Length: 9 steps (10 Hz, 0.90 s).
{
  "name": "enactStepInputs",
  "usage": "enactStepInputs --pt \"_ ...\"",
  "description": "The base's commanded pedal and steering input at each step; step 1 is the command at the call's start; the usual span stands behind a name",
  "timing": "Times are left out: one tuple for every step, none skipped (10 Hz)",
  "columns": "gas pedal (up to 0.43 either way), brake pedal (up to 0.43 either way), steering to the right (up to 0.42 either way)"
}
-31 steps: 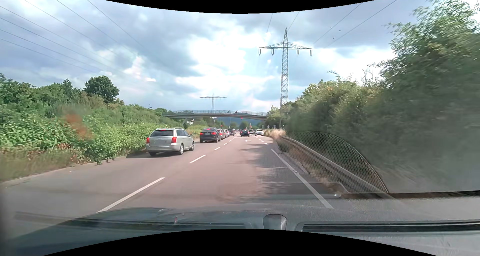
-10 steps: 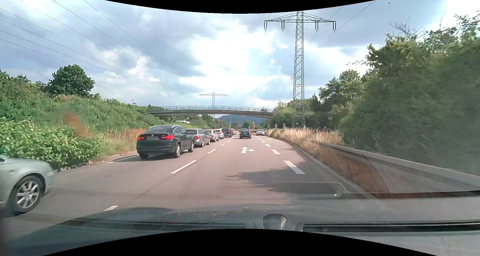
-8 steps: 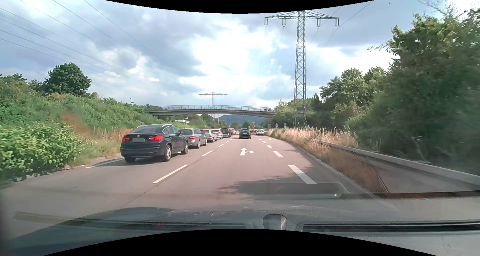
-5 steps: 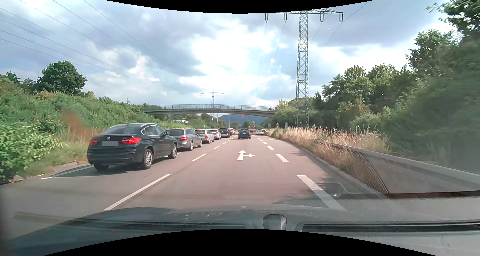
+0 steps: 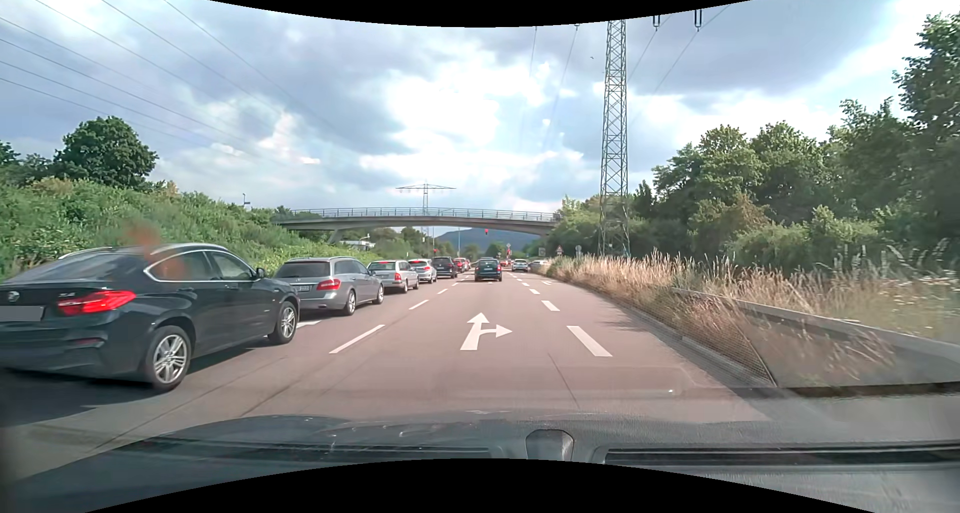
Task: Follow the waypoints while adhering to traffic rules and regulations
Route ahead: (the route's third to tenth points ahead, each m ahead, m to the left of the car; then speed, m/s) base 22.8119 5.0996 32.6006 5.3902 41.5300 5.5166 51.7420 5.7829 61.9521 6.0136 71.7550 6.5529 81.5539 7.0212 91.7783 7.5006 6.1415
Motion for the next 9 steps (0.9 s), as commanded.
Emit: enactStepInputs --pt "0.0 0.0 -0.009" --pt "0.0 0.0 -0.009" --pt "0.0 0.0 -0.009" --pt "0.0 0.0 -0.009" --pt "0.0 0.0 -0.008" --pt "0.0 0.0 -0.006" --pt "0.0 0.0 -0.004" --pt "0.0 0.0 -0.004" --pt "0.0 0.0 -0.004"
